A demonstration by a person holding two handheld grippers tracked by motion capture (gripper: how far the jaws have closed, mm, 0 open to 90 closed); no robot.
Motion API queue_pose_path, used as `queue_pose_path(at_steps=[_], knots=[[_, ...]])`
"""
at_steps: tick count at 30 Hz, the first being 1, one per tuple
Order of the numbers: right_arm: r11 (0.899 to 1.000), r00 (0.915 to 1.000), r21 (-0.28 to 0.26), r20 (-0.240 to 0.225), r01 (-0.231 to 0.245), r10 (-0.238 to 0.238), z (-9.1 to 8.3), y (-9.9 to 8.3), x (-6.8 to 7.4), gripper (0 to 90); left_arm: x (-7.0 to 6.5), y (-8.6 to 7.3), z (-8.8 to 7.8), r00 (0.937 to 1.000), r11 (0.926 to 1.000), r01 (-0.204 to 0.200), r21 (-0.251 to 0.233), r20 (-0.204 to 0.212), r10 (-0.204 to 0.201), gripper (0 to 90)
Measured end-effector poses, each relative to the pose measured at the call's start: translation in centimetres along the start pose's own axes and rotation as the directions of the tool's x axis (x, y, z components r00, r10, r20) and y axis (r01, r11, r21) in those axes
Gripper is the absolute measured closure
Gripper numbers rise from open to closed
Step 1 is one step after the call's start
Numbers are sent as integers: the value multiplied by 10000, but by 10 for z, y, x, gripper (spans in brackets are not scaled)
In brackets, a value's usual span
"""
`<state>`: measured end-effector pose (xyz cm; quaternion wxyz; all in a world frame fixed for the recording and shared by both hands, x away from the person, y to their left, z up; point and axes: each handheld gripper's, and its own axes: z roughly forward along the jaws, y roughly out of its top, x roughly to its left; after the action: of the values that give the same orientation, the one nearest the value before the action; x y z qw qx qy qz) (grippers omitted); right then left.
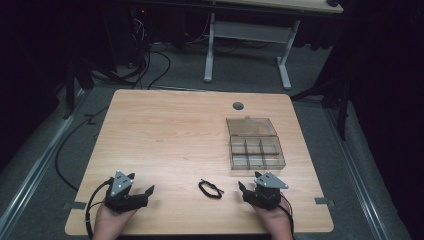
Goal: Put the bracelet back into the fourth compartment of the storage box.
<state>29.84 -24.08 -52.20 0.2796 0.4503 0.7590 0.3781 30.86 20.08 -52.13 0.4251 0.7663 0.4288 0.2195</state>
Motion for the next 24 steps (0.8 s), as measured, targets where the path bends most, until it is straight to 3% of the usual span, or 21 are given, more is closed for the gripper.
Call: queue_pose_path(at_steps=[3, 6, 9, 13, 19, 24], knots=[[9991, 9989, -100, -264, -402, 399, -1, 1, -2, 337, 6, -2, 2, 10000, 9999, 78, 130, -21, -77, 191], [9966, 9955, 98, -482, -812, 816, 0, -3, -6, 379, 8, -1, -1, 9997, 9996, 222, -158, -23, -223, 207], [9939, 9922, 141, -598, -1092, 1098, 0, -4, -7, 411, 6, 1, -5, 9999, 9982, -20, -601, -140, 12, 217], [9952, 9934, 247, -628, -947, 961, 2, -4, -5, 432, 3, 0, -4, 9999, 9984, -124, -557, 2, 124, 226], [9955, 9916, 524, -987, -788, 837, 3, -4, -4, 452, -4, -3, 2, 9968, 9959, -790, -434, 123, 796, 239], [9953, 9887, 544, -1224, -807, 868, 3, -3, -2, 553, -2, -7, 10, 9984, 9990, -444, -21, 354, 445, 278]])
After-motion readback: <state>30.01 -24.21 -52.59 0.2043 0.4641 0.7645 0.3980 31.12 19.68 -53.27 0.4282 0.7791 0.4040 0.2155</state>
